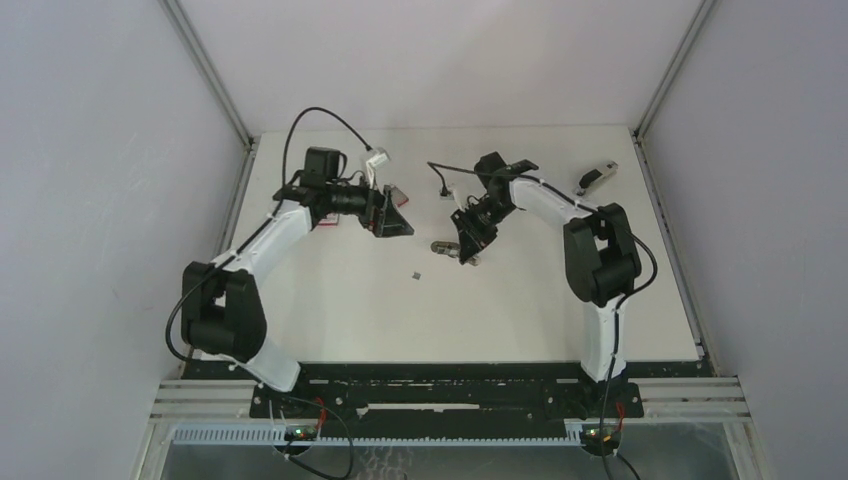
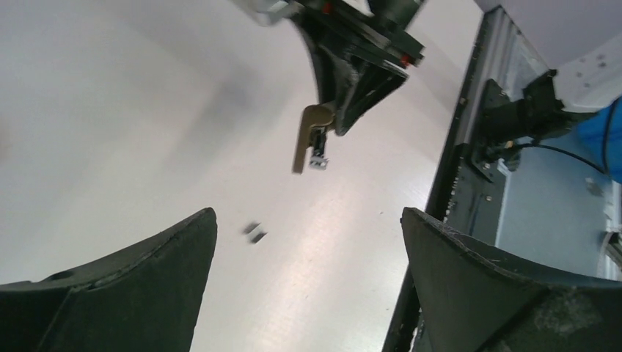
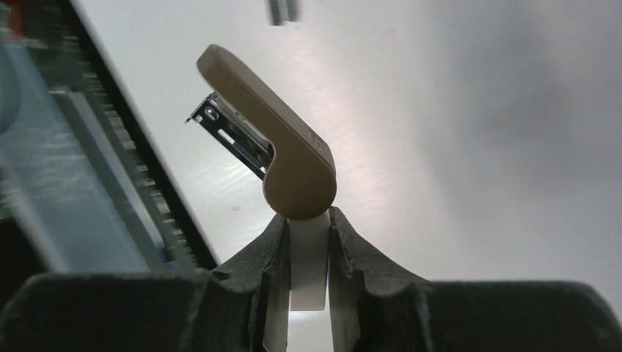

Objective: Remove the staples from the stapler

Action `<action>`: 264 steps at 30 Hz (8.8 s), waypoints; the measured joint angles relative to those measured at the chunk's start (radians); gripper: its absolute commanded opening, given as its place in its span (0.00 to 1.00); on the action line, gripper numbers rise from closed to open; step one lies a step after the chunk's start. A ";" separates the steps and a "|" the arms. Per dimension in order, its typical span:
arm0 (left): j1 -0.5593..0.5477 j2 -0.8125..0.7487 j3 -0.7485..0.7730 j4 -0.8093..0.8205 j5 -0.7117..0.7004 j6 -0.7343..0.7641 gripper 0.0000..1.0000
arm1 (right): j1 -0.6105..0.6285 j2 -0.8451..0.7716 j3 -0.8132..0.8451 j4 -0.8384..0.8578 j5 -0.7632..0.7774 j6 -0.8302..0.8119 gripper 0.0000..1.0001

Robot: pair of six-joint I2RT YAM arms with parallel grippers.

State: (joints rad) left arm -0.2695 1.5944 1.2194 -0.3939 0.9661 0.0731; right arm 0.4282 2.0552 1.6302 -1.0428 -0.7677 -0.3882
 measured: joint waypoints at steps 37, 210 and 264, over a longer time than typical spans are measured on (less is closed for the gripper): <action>0.410 -0.348 -0.206 -0.038 -0.052 0.120 1.00 | 0.377 -0.184 -0.408 0.750 0.988 -0.125 0.00; 0.438 -0.702 -0.389 -0.191 -0.195 0.573 1.00 | 0.243 0.048 0.041 0.040 0.689 -0.222 0.54; 0.453 -0.698 -0.420 -0.166 -0.158 0.565 1.00 | -0.249 -0.116 -0.234 0.098 0.888 -0.796 0.22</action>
State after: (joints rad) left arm 0.1837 0.8967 0.7994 -0.5594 0.8082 0.6384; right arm 0.1795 1.9392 1.3964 -0.9447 0.1204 -1.1843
